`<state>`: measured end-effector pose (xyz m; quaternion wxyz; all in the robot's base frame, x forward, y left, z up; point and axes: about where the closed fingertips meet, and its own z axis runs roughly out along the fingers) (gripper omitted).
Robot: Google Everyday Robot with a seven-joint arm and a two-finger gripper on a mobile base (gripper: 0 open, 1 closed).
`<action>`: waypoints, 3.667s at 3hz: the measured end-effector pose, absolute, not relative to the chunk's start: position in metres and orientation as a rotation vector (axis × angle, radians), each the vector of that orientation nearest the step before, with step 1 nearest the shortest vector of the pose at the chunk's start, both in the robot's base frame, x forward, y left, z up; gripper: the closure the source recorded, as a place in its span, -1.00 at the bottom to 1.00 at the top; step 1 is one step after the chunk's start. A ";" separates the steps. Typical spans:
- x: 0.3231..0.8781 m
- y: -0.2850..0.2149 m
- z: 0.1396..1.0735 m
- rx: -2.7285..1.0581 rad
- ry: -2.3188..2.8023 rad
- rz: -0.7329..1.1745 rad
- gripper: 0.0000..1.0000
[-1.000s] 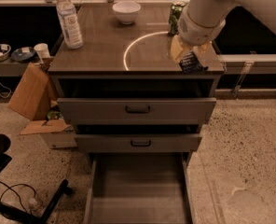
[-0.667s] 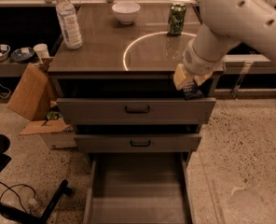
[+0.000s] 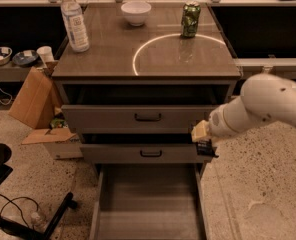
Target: Place rxbar blueberry into bottom drawer
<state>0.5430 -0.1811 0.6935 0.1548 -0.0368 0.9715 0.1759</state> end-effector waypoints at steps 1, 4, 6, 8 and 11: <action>0.532 -0.179 0.624 0.099 2.798 0.652 1.00; 0.528 -0.105 0.508 0.085 2.975 0.763 1.00; 0.531 -0.036 0.354 0.127 3.146 0.797 1.00; 0.516 -0.039 0.283 0.352 3.100 0.695 1.00; 0.488 -0.040 0.273 0.472 3.098 0.688 -0.44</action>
Offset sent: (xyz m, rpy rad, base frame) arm -0.0111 0.0014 -0.0562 0.0974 0.0567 -0.0930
